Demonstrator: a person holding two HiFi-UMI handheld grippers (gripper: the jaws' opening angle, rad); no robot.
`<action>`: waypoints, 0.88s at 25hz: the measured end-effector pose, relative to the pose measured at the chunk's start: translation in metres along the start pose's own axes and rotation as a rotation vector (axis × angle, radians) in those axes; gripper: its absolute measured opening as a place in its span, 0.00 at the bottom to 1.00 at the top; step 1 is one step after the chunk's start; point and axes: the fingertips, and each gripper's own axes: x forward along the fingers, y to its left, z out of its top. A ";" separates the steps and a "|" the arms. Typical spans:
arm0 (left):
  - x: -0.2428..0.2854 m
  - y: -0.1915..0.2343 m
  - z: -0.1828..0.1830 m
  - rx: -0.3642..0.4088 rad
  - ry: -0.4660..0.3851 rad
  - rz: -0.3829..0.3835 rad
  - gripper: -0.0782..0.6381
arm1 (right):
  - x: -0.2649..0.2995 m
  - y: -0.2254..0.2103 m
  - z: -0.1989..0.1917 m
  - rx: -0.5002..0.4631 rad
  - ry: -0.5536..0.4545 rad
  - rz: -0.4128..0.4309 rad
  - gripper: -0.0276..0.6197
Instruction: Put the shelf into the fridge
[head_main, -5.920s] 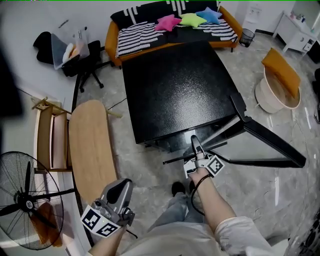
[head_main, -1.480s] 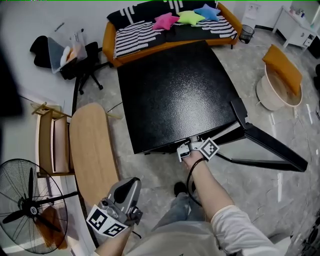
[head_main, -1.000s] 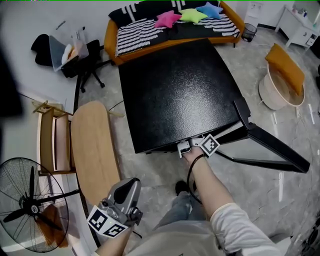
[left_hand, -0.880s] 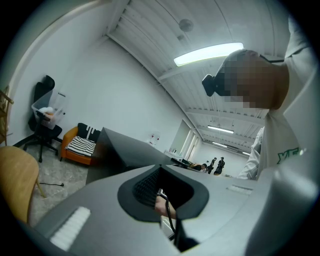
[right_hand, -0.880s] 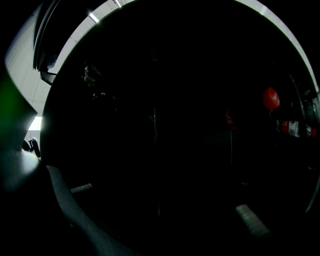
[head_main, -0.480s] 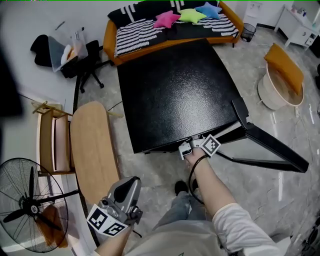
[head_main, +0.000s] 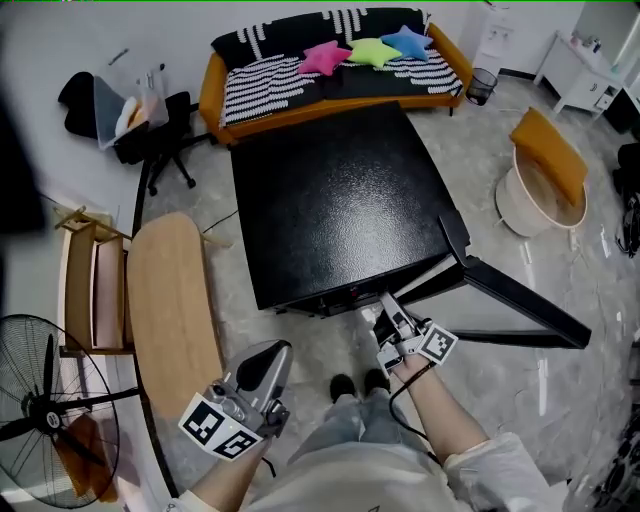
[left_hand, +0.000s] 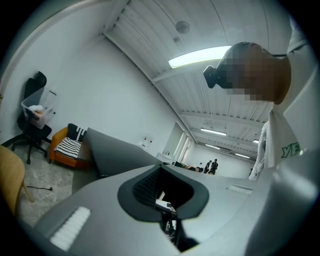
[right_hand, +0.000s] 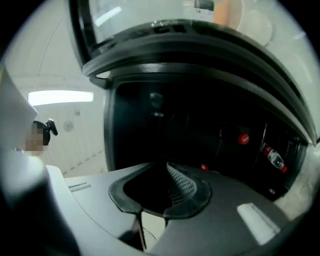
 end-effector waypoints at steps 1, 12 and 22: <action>0.005 -0.003 0.001 0.000 -0.002 -0.009 0.10 | -0.007 0.022 0.000 -0.037 0.025 0.024 0.15; 0.042 -0.057 0.017 0.065 -0.059 -0.080 0.10 | -0.038 0.237 0.036 -0.696 0.147 0.158 0.09; 0.039 -0.075 0.034 0.144 -0.083 -0.024 0.10 | -0.042 0.292 0.016 -0.993 0.234 0.158 0.05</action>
